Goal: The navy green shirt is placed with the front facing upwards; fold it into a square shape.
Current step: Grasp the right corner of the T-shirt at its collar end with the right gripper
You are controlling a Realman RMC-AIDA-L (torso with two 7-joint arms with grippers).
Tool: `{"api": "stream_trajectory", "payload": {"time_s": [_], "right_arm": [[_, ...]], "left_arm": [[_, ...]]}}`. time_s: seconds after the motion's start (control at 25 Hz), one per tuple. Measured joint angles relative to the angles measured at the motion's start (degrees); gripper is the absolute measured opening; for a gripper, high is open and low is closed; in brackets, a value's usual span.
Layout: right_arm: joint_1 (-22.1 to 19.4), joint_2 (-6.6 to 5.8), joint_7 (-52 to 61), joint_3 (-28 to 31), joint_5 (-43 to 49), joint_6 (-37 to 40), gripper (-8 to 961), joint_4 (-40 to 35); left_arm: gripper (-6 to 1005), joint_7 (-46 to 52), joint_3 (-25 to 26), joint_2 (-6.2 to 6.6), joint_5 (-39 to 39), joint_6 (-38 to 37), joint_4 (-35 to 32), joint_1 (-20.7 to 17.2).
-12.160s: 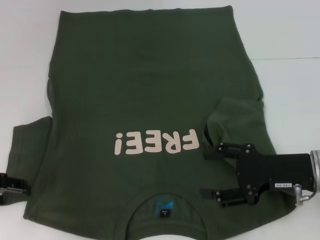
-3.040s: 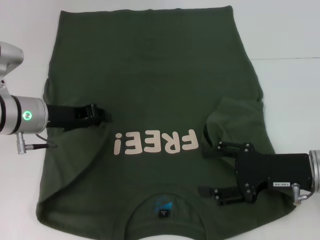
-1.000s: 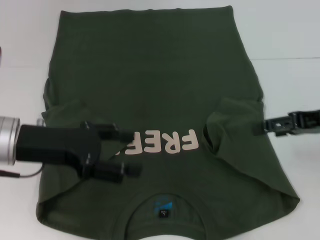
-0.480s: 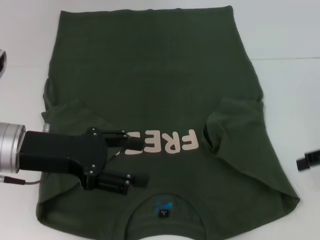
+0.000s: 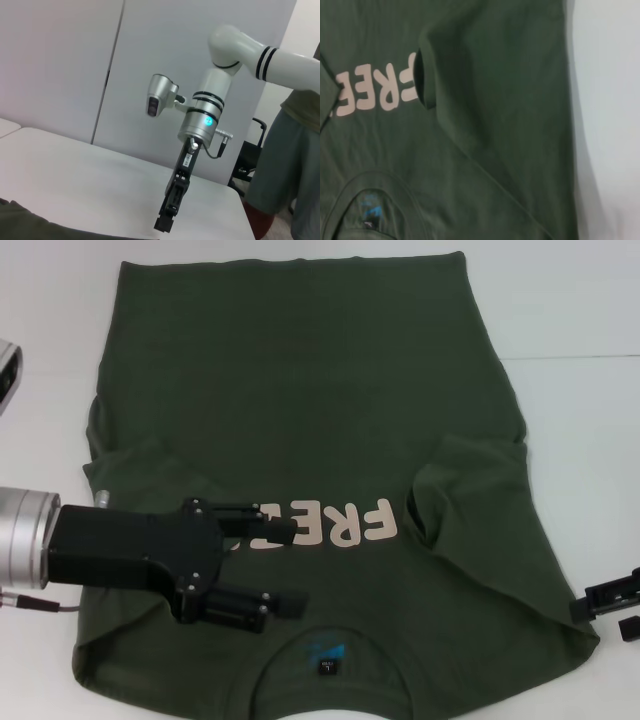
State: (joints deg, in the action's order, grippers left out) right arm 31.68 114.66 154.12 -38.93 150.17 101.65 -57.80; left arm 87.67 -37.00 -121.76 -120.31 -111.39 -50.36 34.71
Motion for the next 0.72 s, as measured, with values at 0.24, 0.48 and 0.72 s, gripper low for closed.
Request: {"api": "stream_trajectory", "payload": {"time_s": [0.24,0.48,0.72], "right_arm": [[1.26,-1.61,-0.07,-0.24,0.21,-1.58,915,3.96],[2.58,-2.12,0.11,-0.32,0.25,-2.41,915,6.05],[3.43,-2.14,-0.1,-0.34,0.36,-3.27,898,8.28]], "left_arm": [[860,0.14,0.0,0.01,0.0,0.23,-0.12,0.36],[860,0.02,0.0,-0.18,0.46,0.31,-0.07,0.46],[860,0.34,0.06,-0.09,0.64,-0.06,-0.34,0.61]]}}
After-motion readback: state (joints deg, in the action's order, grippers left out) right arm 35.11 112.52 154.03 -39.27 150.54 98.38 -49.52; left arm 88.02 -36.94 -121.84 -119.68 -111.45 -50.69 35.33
